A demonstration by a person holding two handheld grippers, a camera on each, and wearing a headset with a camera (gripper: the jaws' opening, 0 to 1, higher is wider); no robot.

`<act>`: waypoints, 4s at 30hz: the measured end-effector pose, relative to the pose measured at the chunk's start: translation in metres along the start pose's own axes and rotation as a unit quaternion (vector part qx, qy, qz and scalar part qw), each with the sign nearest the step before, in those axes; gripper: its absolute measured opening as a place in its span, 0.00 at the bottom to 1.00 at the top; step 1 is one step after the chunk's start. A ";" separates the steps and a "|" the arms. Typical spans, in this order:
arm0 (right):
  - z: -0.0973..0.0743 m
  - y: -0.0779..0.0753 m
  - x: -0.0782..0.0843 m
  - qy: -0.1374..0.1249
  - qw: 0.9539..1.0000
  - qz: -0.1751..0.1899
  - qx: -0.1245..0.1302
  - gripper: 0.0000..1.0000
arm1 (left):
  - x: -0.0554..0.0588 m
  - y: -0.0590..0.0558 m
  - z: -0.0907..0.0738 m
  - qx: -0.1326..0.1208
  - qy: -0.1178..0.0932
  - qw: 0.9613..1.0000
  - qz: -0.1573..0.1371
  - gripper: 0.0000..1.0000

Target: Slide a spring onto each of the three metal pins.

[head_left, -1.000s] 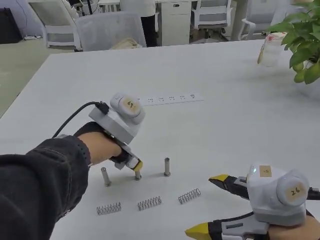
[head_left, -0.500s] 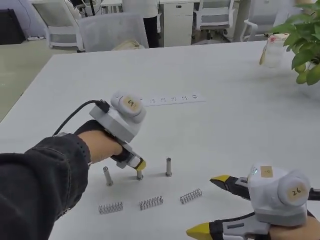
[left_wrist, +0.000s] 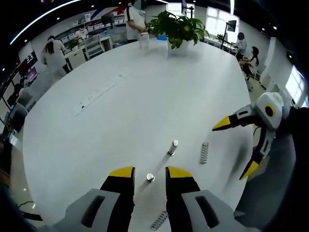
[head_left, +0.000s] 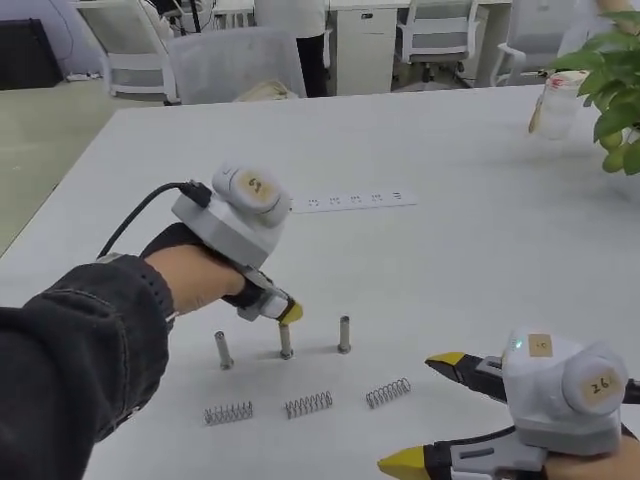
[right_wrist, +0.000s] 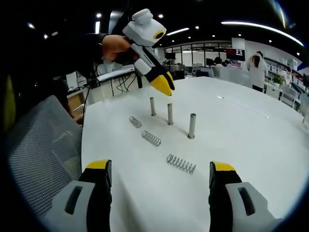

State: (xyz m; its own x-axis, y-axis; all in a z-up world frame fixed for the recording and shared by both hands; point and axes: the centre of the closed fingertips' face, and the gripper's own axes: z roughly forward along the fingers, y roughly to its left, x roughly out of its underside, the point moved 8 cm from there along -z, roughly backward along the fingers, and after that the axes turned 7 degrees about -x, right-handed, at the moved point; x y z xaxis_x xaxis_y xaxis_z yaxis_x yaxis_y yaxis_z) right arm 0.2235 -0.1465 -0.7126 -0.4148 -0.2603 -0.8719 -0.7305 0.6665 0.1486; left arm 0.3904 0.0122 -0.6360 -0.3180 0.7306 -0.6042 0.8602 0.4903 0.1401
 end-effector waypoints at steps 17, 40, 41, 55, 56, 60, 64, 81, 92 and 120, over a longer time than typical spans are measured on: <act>0.000 0.002 -0.001 0.003 1.000 -0.003 -0.001 0.82 | -0.011 -0.008 -0.038 -0.005 -0.057 0.998 0.013 0.20; 0.000 0.006 -0.004 0.010 1.000 -0.010 -0.002 0.82 | 0.016 -0.031 -0.053 0.017 -0.075 0.997 0.022 0.19; 0.000 0.006 -0.004 0.010 1.000 -0.010 -0.002 0.82 | 0.018 -0.031 -0.052 0.018 -0.074 0.997 0.021 0.19; -0.001 0.007 -0.005 0.012 1.000 -0.013 -0.001 0.82 | 0.044 -0.045 -0.033 0.039 -0.054 0.998 0.015 0.18; -0.001 0.007 -0.005 0.012 1.000 -0.013 -0.001 0.82 | 0.045 -0.047 -0.031 0.043 -0.052 0.998 0.014 0.18; -0.001 0.007 -0.005 0.012 1.000 -0.013 -0.001 0.82 | 0.052 -0.052 -0.024 0.050 -0.048 0.998 0.014 0.18; -0.002 0.007 -0.005 0.011 1.000 -0.012 -0.001 0.82 | 0.057 -0.054 -0.018 0.056 -0.042 0.997 0.013 0.18; -0.001 0.007 -0.003 0.014 1.000 -0.010 -0.002 0.82 | 0.079 -0.065 0.018 0.079 -0.020 0.996 0.030 0.17; -0.001 0.006 -0.003 0.015 1.000 -0.009 -0.002 0.82 | 0.090 -0.069 0.030 0.076 -0.003 0.996 0.036 0.13; -0.003 0.009 -0.010 0.016 1.000 -0.021 -0.005 0.80 | 0.091 -0.070 0.025 0.079 -0.023 0.994 0.069 0.02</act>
State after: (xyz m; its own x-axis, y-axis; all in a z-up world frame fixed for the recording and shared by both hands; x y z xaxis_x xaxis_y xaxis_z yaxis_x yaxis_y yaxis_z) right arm 0.2190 -0.1398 -0.7007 -0.4015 -0.3100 -0.8618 -0.7526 0.6479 0.1176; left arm 0.3109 0.0321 -0.7202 -0.1776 0.7614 -0.6235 0.9471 0.3043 0.1018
